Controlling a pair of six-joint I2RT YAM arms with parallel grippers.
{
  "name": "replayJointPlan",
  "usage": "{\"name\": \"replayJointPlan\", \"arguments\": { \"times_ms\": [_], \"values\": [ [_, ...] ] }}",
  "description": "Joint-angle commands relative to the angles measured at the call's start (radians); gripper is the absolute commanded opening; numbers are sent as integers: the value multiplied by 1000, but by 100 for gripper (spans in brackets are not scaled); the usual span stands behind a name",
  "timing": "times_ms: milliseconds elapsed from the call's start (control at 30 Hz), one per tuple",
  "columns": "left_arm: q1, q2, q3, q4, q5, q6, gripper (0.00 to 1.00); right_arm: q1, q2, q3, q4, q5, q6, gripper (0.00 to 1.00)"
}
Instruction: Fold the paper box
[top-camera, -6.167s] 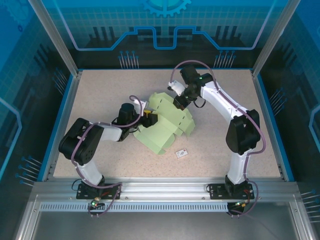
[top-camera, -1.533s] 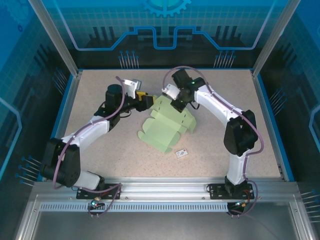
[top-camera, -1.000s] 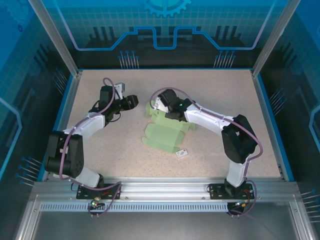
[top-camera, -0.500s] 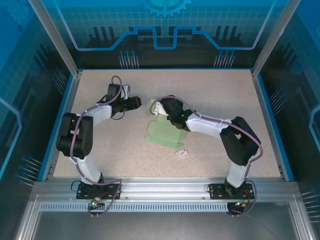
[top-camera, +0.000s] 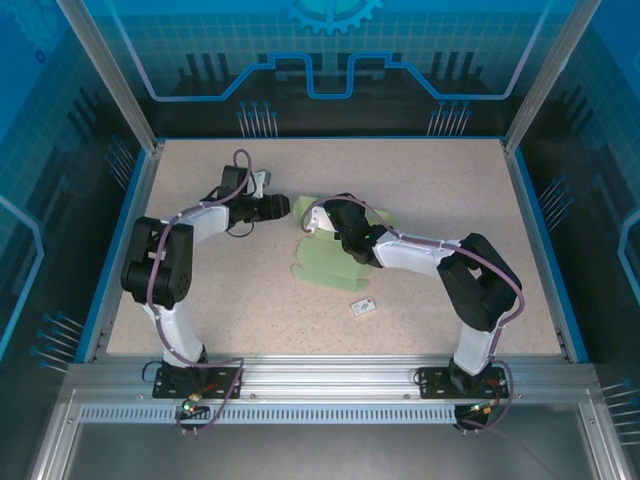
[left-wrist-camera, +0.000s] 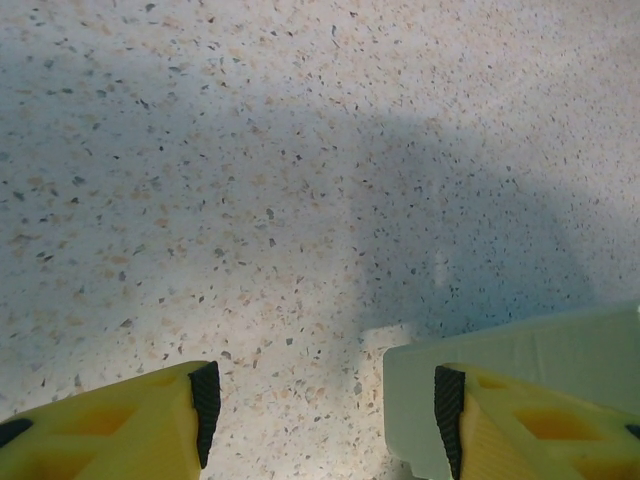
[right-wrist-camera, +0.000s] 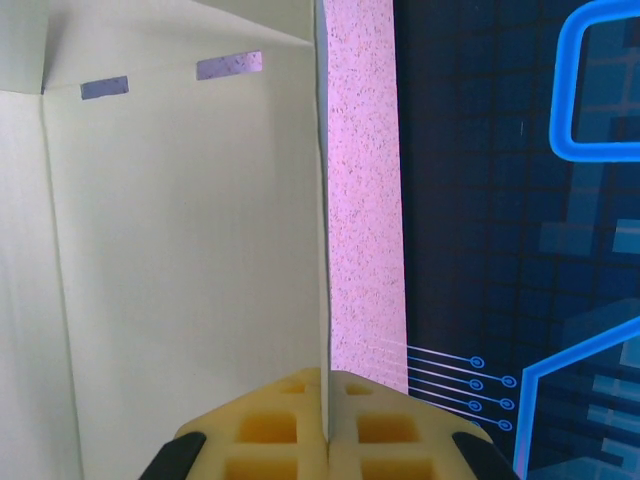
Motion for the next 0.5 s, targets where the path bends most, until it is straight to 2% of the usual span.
{"name": "replayJointPlan", "arguments": {
  "times_ms": [0,200,467],
  "values": [
    [-6,29,35,-42,44,39,61,-15,6,-12,42,3,-15,0],
    [-10,33,38,-40,54,49,61,-36,-6,22,-56,-53,59,1],
    [-21,83,95,-88,102,98,61,-40,17,10,-6,-24,33,0]
  ]
}}
